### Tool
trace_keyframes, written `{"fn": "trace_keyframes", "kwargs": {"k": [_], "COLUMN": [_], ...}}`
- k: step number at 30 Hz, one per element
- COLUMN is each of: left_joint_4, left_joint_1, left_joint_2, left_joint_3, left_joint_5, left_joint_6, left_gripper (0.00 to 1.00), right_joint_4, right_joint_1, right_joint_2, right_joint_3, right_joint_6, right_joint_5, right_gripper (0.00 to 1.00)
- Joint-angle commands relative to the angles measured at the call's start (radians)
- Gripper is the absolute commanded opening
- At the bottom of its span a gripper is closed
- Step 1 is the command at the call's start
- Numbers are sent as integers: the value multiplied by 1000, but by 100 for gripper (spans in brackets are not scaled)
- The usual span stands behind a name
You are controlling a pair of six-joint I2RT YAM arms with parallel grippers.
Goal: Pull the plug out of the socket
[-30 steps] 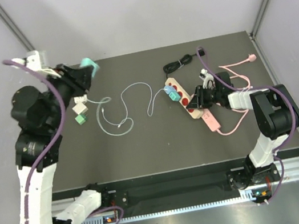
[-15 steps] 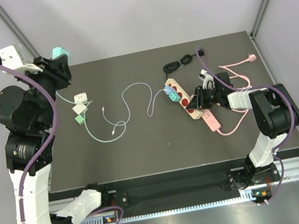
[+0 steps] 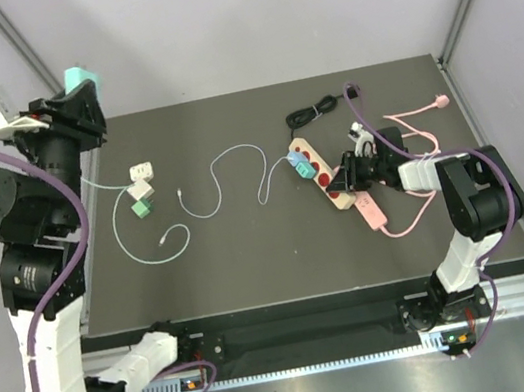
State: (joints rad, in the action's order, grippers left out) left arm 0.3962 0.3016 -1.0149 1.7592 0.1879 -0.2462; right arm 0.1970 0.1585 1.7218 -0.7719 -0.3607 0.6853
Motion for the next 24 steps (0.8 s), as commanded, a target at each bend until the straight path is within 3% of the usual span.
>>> {"fn": "trace_keyframes", "kwargs": {"k": [1,7,13,24], "left_joint_4": [-115,-233,-309,-275], "left_joint_1": [-2,-2,-10,-226], "left_joint_2": [-17,-79,-163,-217], "left_joint_3": [-46,-64,-50,-237], "left_joint_5": [223,383,456,322], "left_joint_6": [143,246,364,203], "left_gripper": [0,0,0,0], "right_joint_4": [84,82,81,79], "right_joint_1": [-7,-7,-8,-11], "right_joint_2": [-14,-10,-2,-5], "right_joint_3": [-18,-20,-23,-24], "right_joint_6": [11,14,16,11], "right_joint_5": [45,46,51,59], "right_gripper": [0,0,0,0]}}
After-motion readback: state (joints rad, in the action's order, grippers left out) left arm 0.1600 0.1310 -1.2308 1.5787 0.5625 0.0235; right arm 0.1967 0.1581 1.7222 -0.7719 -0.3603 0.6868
